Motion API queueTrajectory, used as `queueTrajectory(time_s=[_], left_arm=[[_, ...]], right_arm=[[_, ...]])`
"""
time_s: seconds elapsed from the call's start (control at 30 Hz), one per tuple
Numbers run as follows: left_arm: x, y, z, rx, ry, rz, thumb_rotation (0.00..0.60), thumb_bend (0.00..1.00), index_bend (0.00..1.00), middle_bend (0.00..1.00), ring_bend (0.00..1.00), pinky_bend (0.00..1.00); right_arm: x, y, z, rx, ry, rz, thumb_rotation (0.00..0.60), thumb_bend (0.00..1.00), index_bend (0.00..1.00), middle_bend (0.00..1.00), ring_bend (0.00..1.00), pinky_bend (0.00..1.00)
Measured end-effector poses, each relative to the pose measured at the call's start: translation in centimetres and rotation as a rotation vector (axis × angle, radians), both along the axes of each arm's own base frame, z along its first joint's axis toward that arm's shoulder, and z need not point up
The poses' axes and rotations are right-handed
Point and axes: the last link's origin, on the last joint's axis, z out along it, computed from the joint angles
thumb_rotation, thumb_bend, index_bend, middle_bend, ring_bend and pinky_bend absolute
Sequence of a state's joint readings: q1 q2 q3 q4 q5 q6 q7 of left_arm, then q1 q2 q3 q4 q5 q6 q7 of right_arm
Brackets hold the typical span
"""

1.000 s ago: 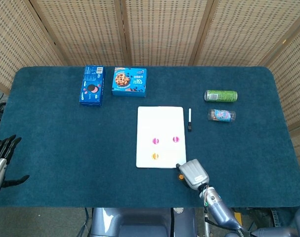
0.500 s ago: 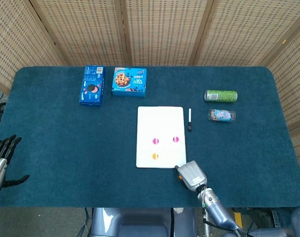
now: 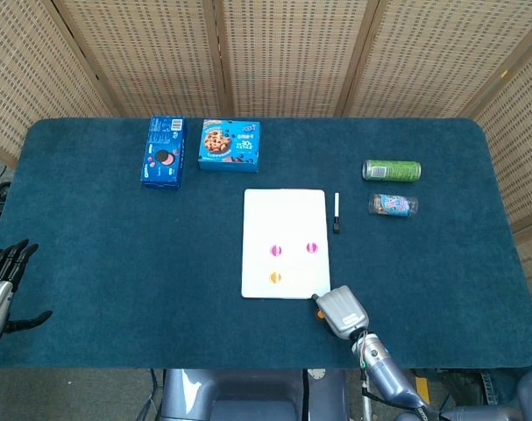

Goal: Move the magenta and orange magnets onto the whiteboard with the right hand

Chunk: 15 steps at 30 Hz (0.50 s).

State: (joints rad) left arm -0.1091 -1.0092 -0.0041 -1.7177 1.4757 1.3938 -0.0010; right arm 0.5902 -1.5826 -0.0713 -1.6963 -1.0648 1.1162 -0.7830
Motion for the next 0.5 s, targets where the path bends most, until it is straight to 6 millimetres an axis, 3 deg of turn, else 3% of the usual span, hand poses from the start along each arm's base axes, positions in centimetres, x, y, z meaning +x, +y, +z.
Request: queueTrajectory(time_s=[0.13, 0.3, 0.5], left_arm=[[0.03, -0.02, 0.02, 0.001, -0.001, -0.001, 0.6, 0.0, 0.0, 0.0, 0.0, 0.0], [0.01, -0.03, 0.0, 0.0, 0.0, 0.0, 0.6, 0.0, 0.0, 0.0, 0.0, 0.0], [0.03, -0.05, -0.01, 0.001, 0.0, -0.001, 0.6, 0.0, 0.0, 0.0, 0.0, 0.0]], right_arm=[[-0.08, -0.04, -0.05, 0.001, 0.0, -0.002, 0.6, 0.35, 0.41, 0.97, 0.9, 1.0], [-0.22, -0.04, -0.08, 0.003, 0.0, -0.006, 0.6, 0.35, 0.51, 0.97, 0.9, 1.0], [-0.3, 0.02, -0.2, 0.01, -0.011, -0.017, 0.6, 0.36, 0.53, 0.98, 0.9, 1.0]])
